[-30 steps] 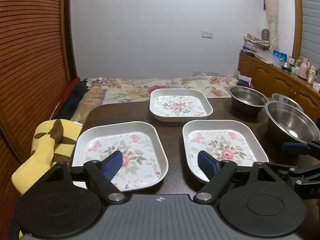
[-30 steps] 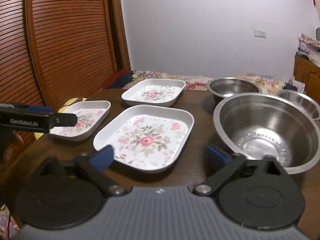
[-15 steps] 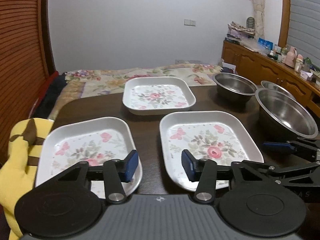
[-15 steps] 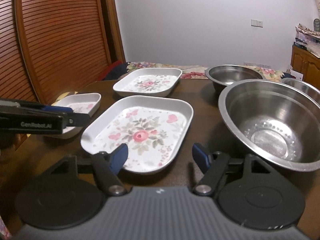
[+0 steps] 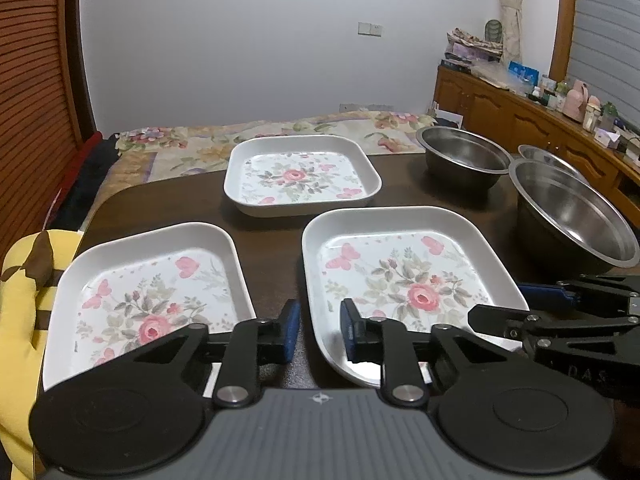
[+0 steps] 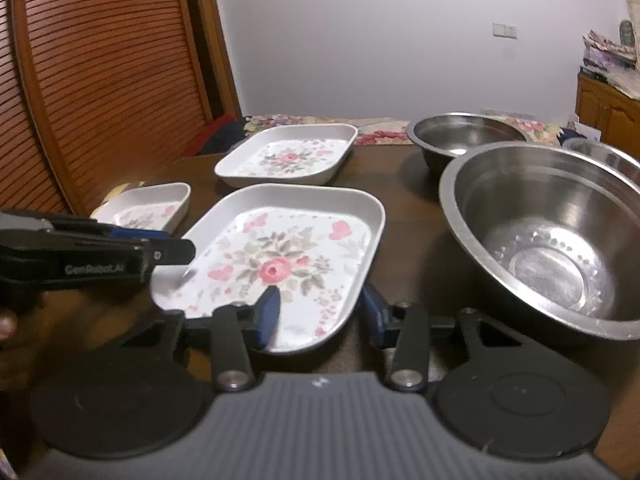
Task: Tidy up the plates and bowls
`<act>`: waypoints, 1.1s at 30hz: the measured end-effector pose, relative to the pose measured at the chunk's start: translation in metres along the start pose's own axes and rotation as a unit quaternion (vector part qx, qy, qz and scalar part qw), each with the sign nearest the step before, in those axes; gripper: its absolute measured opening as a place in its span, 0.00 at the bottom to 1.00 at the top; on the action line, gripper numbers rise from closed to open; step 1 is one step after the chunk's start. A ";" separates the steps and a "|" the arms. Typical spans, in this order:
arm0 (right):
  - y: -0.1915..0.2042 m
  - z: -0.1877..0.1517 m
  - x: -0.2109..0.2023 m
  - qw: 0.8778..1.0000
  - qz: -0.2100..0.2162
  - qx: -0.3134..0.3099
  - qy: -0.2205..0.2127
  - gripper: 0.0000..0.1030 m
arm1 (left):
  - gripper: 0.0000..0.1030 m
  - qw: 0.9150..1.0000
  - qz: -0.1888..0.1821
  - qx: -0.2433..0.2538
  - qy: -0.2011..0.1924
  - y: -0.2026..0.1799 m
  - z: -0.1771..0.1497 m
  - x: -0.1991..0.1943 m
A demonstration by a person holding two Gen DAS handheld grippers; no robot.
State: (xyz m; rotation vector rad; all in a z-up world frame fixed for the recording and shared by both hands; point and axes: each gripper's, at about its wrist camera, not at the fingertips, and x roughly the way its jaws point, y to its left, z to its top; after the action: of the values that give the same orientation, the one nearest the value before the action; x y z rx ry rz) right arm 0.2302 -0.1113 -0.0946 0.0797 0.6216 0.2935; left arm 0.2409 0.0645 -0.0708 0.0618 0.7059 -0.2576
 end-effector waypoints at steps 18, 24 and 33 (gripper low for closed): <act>-0.005 -0.001 -0.005 1.000 -0.016 0.007 -0.003 0.26 | 0.10 1.000 -0.008 -0.006 0.009 -0.003 -0.002 -0.011; -0.006 -0.006 -0.020 1.000 0.002 0.012 -0.004 0.26 | 0.11 1.000 -0.007 -0.008 -0.001 -0.007 -0.011 -0.032; 0.005 -0.018 -0.048 1.000 0.011 0.003 -0.016 0.26 | 0.11 1.000 -0.003 -0.013 -0.023 -0.016 -0.030 -0.068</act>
State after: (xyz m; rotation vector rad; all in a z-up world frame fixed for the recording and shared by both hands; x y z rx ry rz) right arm 0.1815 -0.1211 -0.0810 0.0964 0.5905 0.3112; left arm 0.1676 0.0674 -0.0493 0.0299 0.6643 -0.2550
